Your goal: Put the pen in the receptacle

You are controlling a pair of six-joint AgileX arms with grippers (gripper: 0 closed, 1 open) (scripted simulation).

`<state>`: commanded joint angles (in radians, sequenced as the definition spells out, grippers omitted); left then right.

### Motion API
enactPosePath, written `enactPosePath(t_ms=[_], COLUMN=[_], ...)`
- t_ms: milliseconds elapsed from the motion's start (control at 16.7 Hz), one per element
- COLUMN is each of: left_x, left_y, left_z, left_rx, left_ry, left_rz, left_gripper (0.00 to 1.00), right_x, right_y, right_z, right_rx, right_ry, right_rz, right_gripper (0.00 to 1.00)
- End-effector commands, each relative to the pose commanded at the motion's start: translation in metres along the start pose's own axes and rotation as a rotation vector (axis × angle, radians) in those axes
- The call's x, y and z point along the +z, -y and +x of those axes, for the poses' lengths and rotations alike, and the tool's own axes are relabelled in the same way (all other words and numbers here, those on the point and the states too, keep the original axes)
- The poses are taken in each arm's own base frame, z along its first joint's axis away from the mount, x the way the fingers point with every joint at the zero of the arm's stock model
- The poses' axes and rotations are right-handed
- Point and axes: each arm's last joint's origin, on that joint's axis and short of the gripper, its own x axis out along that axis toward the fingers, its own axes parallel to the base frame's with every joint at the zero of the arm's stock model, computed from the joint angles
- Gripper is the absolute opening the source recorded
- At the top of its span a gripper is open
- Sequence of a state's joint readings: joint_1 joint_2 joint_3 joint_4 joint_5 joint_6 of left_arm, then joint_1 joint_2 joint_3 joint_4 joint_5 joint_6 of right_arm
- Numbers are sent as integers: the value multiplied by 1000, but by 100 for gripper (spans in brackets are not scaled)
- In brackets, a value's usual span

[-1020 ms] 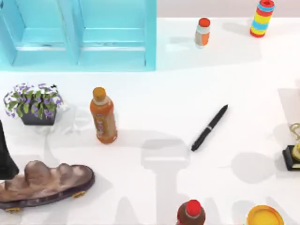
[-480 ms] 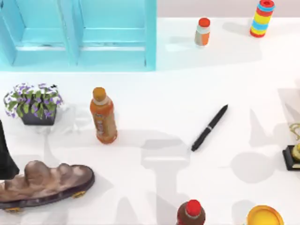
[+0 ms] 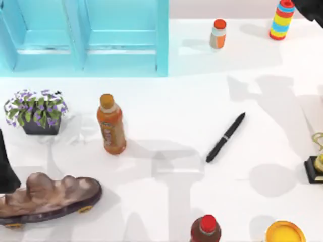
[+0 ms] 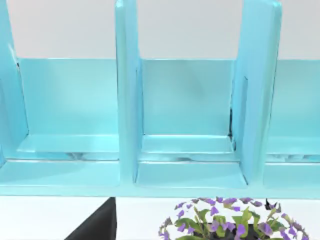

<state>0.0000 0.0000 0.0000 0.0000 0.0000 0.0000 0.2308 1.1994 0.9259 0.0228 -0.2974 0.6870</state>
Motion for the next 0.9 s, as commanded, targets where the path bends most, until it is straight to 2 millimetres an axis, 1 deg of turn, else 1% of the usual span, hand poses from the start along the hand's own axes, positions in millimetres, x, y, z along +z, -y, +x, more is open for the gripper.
enactPosePath(t_ms=[60,180,240,300,420,540,600,900], left_x=[0,0,0,0,0,0,0,0], left_y=[0,0,0,0,0,0,0,0], left_z=[0,0,0,0,0,0,0,0], left_rx=[0,0,0,0,0,0,0,0], left_ry=[0,0,0,0,0,0,0,0], left_rz=[0,0,0,0,0,0,0,0], left_gripper=[100,100,100,100,100,100,100,100], right_x=[-6,-29,-43,-59,-87,-106,-109,-109], right_y=[9,34,48,63,90,111,115,114], right_z=[23,61,75,84,90,86,84,84], right_rx=[-29,-114,-167,-225,-347,-448,-469,-467], right_ry=[-79,-237,-311,-379,-489,-553,-561,-560], right_rz=[71,215,285,353,472,558,576,572], right_gripper=[100,100,100,100,100,100,100,100])
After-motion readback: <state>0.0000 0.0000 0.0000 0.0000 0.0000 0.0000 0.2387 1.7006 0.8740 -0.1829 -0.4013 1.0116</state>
